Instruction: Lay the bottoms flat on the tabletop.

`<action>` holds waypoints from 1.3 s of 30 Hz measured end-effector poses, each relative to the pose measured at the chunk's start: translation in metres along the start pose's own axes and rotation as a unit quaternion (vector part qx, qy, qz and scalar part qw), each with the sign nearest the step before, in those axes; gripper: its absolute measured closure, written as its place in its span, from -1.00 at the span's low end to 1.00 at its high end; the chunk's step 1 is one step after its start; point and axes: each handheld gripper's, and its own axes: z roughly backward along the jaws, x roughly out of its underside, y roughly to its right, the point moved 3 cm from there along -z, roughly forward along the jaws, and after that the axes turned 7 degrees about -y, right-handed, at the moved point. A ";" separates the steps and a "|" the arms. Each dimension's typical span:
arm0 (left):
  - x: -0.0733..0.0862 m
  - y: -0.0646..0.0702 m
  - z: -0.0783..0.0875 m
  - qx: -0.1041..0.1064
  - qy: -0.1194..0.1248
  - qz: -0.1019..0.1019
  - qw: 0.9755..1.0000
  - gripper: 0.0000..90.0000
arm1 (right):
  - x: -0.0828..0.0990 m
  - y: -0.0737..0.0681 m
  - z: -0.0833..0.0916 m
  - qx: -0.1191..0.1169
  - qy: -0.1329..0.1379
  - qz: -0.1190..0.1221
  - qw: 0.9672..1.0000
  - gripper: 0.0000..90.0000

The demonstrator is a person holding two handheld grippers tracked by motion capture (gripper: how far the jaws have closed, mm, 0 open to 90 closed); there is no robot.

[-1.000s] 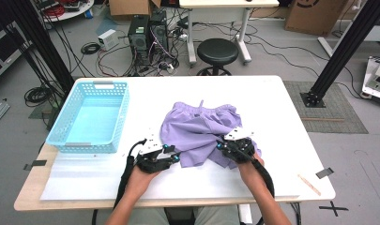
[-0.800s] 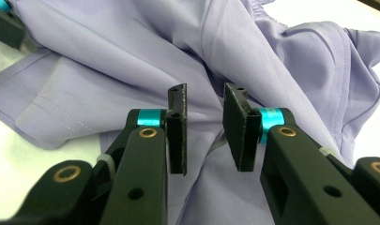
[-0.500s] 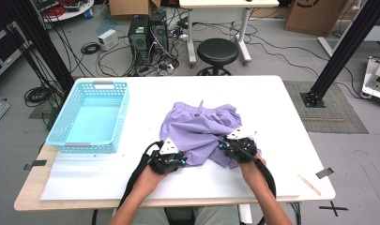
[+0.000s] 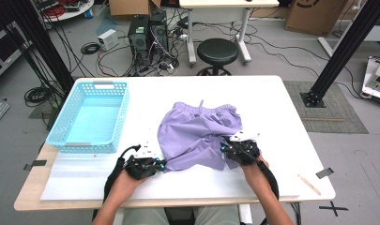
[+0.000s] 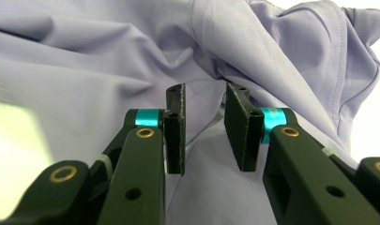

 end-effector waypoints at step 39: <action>-0.018 -0.030 0.002 -0.049 0.115 0.087 0.988 0.18 | 0.018 -0.062 0.019 -0.212 0.005 0.071 0.975 0.66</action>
